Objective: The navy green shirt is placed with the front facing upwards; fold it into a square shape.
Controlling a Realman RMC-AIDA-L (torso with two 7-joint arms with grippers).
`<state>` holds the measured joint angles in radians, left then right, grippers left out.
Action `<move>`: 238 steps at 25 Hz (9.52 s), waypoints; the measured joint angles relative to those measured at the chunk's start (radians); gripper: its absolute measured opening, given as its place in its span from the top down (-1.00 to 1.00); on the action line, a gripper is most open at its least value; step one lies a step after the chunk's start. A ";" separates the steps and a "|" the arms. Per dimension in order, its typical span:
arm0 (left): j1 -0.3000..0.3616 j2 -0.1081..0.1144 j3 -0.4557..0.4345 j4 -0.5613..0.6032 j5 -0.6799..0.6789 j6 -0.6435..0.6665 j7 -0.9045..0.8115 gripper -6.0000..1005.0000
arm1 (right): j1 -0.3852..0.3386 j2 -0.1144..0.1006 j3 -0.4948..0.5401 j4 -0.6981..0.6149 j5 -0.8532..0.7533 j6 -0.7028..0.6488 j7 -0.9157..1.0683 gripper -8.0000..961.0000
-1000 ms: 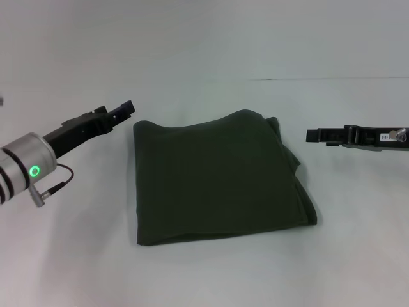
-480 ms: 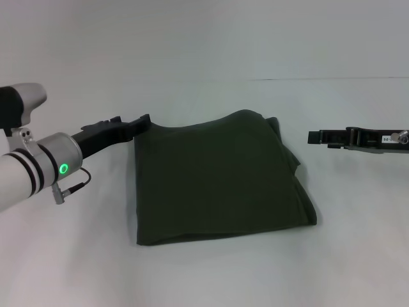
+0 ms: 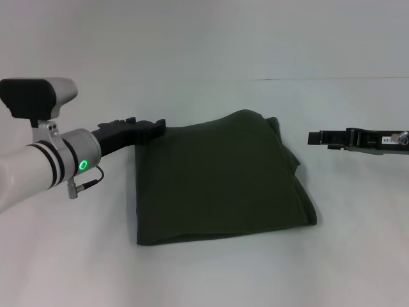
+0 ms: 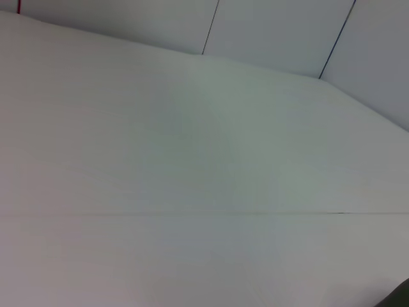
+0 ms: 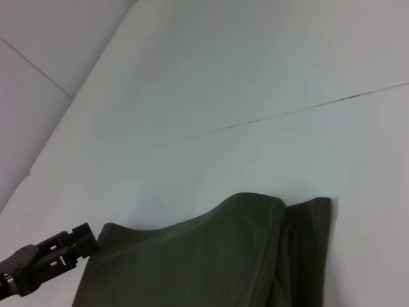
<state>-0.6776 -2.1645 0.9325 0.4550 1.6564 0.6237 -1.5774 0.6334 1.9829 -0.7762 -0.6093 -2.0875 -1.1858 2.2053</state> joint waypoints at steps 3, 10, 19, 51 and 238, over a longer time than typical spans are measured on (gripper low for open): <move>-0.010 0.000 0.007 -0.006 0.000 -0.012 -0.001 -0.52 | 0.000 0.000 0.000 0.001 0.000 0.000 0.002 -0.49; -0.035 0.001 0.028 -0.036 0.000 -0.038 -0.001 -0.52 | -0.002 0.000 0.000 0.002 0.000 0.000 0.008 -0.49; -0.044 0.002 0.046 -0.041 0.000 -0.067 -0.010 -0.44 | -0.003 0.000 0.000 0.004 0.000 0.007 0.010 -0.49; -0.059 0.002 0.089 -0.036 0.000 -0.097 -0.013 0.82 | -0.004 0.000 0.000 0.013 0.000 0.027 0.019 -0.49; 0.323 -0.005 -0.209 0.472 0.307 1.279 -0.012 -0.77 | -0.111 0.097 0.000 -0.128 0.011 -0.626 -0.607 -0.87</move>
<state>-0.3546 -2.1692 0.7234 0.9272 1.9630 1.9025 -1.5892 0.5223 2.0796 -0.7762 -0.7375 -2.0766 -1.8118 1.5983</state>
